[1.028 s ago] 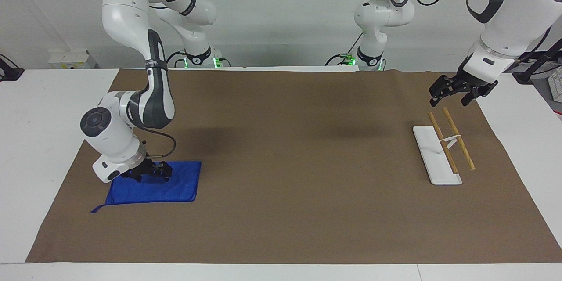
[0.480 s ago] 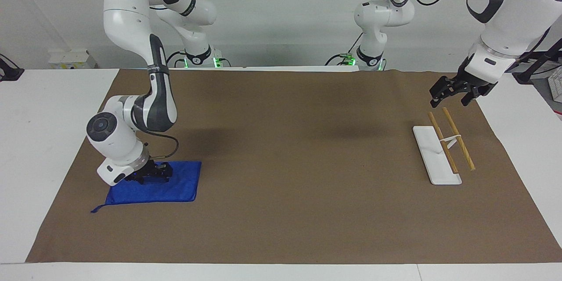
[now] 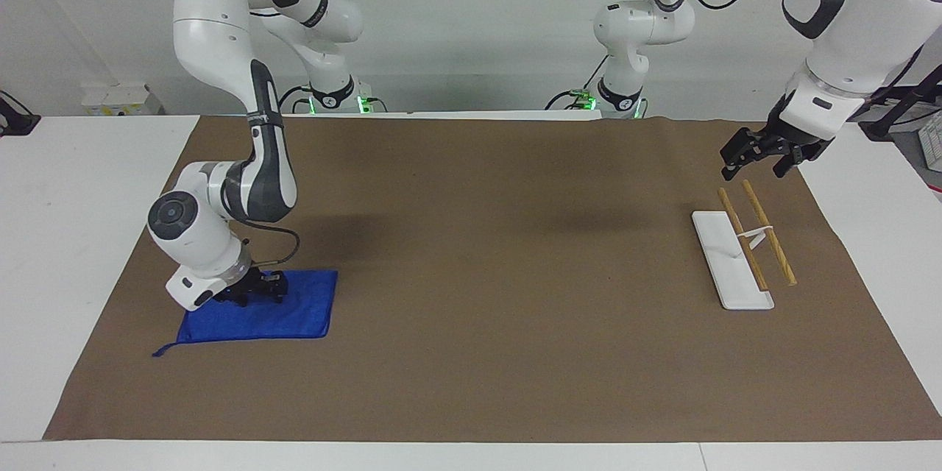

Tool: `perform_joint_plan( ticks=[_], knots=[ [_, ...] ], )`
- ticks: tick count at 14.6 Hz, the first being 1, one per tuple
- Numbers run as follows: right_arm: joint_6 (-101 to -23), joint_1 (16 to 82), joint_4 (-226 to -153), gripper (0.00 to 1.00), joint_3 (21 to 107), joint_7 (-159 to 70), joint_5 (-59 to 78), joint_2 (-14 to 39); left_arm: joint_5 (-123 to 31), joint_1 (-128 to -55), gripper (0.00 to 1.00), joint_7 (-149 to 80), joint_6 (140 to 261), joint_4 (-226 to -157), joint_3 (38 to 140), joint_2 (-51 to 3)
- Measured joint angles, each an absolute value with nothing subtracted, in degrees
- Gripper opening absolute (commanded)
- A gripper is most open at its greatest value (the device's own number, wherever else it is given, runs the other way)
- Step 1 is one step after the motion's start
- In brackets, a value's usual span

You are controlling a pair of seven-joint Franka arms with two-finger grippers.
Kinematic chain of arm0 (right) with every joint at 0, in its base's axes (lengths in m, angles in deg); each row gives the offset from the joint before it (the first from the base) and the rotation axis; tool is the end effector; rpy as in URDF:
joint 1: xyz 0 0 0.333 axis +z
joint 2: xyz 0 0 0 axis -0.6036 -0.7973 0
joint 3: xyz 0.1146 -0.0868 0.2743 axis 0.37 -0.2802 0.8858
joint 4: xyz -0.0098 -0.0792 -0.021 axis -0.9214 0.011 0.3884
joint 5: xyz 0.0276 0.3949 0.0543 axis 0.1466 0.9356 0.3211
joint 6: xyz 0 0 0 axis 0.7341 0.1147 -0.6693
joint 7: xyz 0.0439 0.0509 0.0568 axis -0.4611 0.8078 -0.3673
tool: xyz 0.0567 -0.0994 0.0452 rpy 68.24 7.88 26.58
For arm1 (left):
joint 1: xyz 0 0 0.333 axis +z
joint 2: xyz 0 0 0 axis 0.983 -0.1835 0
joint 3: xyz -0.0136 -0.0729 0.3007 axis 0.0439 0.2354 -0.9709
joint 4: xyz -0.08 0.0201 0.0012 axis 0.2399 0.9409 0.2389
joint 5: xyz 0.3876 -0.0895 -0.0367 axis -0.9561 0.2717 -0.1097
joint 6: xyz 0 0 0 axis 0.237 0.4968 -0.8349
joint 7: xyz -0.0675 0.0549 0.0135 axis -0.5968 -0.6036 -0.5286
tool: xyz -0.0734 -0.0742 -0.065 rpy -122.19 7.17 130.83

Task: Right arm passes towel to left arm to hang
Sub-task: 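Reach the right gripper to the blue towel and grasp its edge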

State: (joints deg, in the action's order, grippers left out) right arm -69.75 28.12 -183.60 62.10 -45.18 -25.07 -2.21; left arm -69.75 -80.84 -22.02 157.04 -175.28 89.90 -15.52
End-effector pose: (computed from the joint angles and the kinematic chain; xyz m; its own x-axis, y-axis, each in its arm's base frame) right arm 0.6650 -0.0518 0.2596 0.9943 0.0952 -0.0489 0.0957 -0.9954 0.0074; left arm 0.5740 -0.0518 0.5706 0.9996 -0.0292 0.0056 -0.0293 -0.9993 0.0245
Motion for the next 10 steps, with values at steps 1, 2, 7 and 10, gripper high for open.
perform_joint_plan(
  ticks=[1,2,7,10],
  knots=[
    [-69.8,28.1,-183.6,0.20,62.1,-45.1,-25.1,-2.1,-69.8,-80.8,1.00,-22.0,157.0,-175.3,89.9,-15.5],
    [-69.7,28.1,-183.6,0.08,62.1,-45.1,-25.2,-1.9,-69.8,-80.8,1.00,-22.0,157.0,-175.3,89.9,-15.5],
    [-67.4,28.4,-182.6,0.00,62.3,-45.1,-25.2,-1.7,-69.8,-80.8,1.00,-22.1,157.0,-175.4,89.9,-15.5],
    [-55.9,29.9,-175.1,0.00,62.5,-45.8,-21.7,-1.5,-69.8,-80.8,1.00,-22.1,157.0,-175.4,89.9,-15.5]
  ],
)
